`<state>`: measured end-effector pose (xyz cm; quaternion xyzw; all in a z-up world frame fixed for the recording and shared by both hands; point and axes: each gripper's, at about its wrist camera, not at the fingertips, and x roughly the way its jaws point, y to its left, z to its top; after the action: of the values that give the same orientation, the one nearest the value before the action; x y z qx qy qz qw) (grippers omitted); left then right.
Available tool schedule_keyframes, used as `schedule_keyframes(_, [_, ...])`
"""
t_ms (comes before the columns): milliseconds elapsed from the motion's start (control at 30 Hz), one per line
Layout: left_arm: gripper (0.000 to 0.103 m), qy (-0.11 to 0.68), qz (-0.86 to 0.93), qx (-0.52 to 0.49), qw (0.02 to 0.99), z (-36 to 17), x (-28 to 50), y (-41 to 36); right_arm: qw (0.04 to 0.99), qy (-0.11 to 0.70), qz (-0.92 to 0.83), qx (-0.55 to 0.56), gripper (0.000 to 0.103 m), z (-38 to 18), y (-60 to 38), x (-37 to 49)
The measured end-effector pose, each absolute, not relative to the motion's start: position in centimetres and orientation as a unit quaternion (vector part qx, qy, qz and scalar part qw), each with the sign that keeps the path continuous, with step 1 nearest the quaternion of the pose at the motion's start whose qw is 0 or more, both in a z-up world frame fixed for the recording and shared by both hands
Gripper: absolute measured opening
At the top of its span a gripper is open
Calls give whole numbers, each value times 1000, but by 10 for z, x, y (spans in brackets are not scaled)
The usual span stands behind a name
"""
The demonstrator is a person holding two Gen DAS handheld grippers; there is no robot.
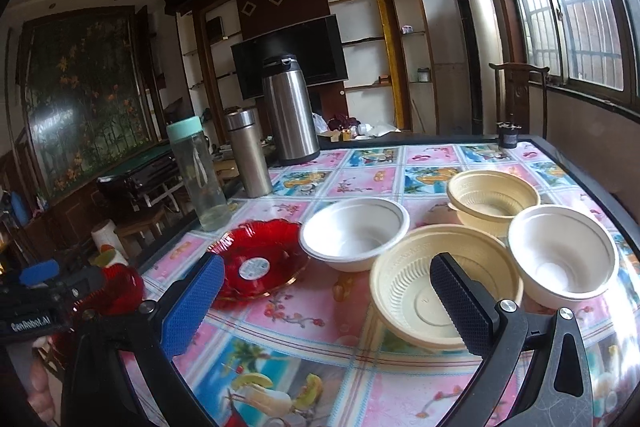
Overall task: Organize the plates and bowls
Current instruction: 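Move the right gripper toward the red scalloped plate while the left gripper holds the red plate stack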
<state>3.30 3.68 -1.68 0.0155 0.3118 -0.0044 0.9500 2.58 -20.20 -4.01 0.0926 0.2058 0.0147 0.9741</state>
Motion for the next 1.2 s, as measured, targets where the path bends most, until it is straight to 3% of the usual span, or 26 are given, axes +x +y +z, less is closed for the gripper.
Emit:
schedule_keyframes(167, [103,312,1,26,950,-1,46,51,955,234,77,165,103,-26,-179,57])
schedule_keyframes(600, [103,379,-17,-33,925,-6,106,62,893,310,108,307,103,-90,-191,105])
schedule_keyframes(1200, [103,343,30,29,939,-12,103,30,902,307,82,292,103,-90,-197,102])
